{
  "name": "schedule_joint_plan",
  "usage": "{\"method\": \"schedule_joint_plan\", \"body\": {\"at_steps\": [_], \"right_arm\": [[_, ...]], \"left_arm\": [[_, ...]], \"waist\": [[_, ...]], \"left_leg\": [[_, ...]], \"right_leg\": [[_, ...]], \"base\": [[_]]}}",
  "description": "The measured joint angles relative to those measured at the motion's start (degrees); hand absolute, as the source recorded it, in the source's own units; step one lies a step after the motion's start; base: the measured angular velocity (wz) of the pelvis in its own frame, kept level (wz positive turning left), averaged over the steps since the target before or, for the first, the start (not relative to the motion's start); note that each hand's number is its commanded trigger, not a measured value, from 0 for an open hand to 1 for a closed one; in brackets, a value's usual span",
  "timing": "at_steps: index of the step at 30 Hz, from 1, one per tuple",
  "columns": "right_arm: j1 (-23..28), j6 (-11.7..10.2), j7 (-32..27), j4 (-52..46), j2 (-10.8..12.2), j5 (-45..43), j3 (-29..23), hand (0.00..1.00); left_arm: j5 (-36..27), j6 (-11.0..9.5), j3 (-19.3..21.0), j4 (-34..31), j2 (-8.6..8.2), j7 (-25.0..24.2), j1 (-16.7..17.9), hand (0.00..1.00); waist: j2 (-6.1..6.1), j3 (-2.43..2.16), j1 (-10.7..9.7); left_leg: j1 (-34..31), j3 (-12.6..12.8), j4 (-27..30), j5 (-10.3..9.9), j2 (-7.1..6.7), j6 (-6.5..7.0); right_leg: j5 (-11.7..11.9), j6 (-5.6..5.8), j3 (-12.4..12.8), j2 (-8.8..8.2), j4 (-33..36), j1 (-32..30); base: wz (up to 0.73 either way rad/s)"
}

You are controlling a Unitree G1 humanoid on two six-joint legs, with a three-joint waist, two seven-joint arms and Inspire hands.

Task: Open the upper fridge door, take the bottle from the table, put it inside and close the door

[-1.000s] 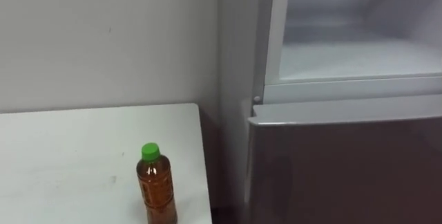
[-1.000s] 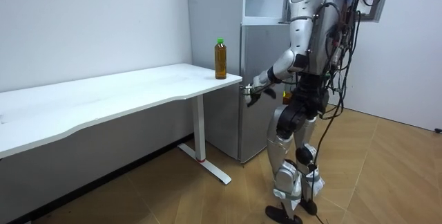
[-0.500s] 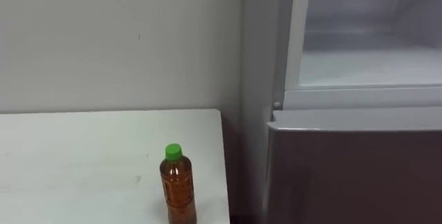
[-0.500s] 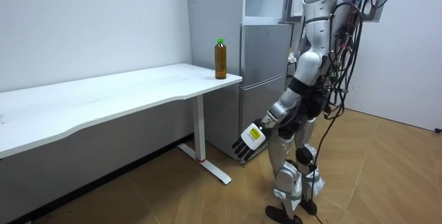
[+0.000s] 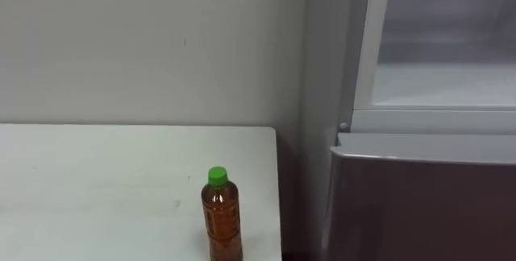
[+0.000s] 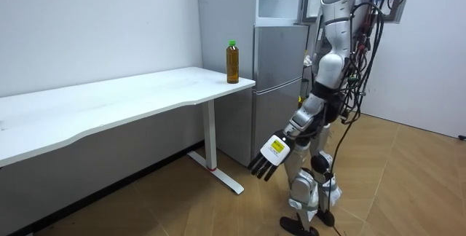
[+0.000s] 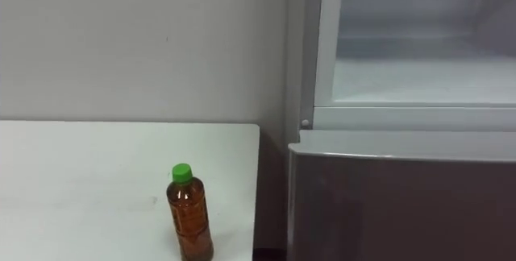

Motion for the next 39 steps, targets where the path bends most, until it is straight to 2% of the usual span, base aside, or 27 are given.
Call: {"method": "schedule_joint_plan", "body": {"at_steps": [4, 12, 15, 20, 22, 24, 28, 35, 39], "right_arm": [[0.10, -0.03, -1.01, 0.01, 0.02, -0.03, -0.12, 0.00], [0.59, -0.03, -1.18, -0.27, -0.04, 0.51, 0.32, 0.00], [0.63, -0.03, -1.51, -1.57, -0.03, 0.46, 0.41, 0.00], [0.78, -0.12, -1.63, -2.85, -0.01, 0.48, 0.43, 0.00], [0.82, -0.11, -1.61, -2.81, 0.03, 0.30, 0.49, 0.00], [0.84, -0.14, -1.63, -2.36, 0.02, 0.20, 0.46, 0.00], [0.81, -0.13, -1.67, -0.47, -0.03, -0.13, 0.40, 0.00], [0.88, 0.14, -0.75, 1.03, 0.14, 0.71, 0.06, 0.00], [1.06, 0.48, -0.70, 1.02, 0.41, 1.38, 0.07, 0.00]], "left_arm": [[2.55, 0.00, -0.10, 0.01, 0.01, 1.67, -0.07, 0.00], [2.94, -0.03, -1.09, 0.22, 0.18, 2.18, -1.31, 0.00], [2.86, -0.04, -3.25, 0.25, 0.29, 1.76, -1.63, 0.00], [2.43, -0.02, -3.87, 0.69, 0.55, 0.97, -2.01, 0.00], [2.35, 0.05, -3.82, 0.69, 0.55, 0.55, -1.95, 0.00], [2.33, 0.05, -3.67, 0.67, 0.54, 0.30, -1.97, 0.00], [2.41, 0.05, -3.46, 0.68, 0.53, 0.30, -1.97, 0.00], [2.35, 0.10, -3.01, 0.89, 0.51, 0.60, -1.56, 0.00], [2.24, 1.02, -2.22, 0.93, 0.59, 0.67, -1.32, 0.00]], "waist": [[-0.12, 0.06, -0.16], [-0.08, 0.12, 0.14], [0.17, 0.23, -0.05], [0.33, 0.23, -0.24], [0.44, 0.23, -0.13], [0.48, 0.22, -0.21], [0.32, 0.24, -0.23], [-0.22, 0.28, -0.19], [-0.71, 0.25, -0.20]], "left_leg": [[0.00, -0.28, -0.06, 0.01, -0.08, 0.01], [0.41, 0.35, -0.25, 0.00, -0.02, 0.02], [0.25, 0.52, -0.21, -0.04, -0.04, 0.08], [-0.02, 0.48, -0.25, -0.02, -0.11, 0.15], [-0.04, 0.61, -0.41, -0.02, -0.06, 0.15], [-0.04, 0.65, -0.46, -0.01, 0.01, 0.15], [0.27, 0.64, -0.52, -0.02, 0.03, 0.13], [0.92, 0.60, -0.54, -0.06, -0.07, 0.18], [0.82, 0.74, -0.28, -0.04, -0.08, 0.18]], "right_leg": [[0.00, 0.01, -0.11, -0.06, 0.02, 0.03], [0.02, 0.01, 0.71, -0.10, 0.17, 0.06], [0.05, 0.07, 1.37, -0.19, 0.13, -0.26], [0.15, 0.17, 1.90, 0.04, 0.06, -0.41], [0.20, 0.08, 3.13, 0.25, 0.14, -0.70], [0.26, -0.01, 3.31, 0.31, 0.22, -0.79], [0.31, -0.10, 4.57, 0.52, 0.20, -0.25], [0.31, -0.10, 5.37, 0.53, 0.15, 0.06], [0.16, -0.15, 6.09, 0.62, -0.18, -0.15]], "base": [[0.02], [-0.04], [-0.05], [0.00], [-0.04], [-0.02], [0.00], [0.00], [0.00]]}}
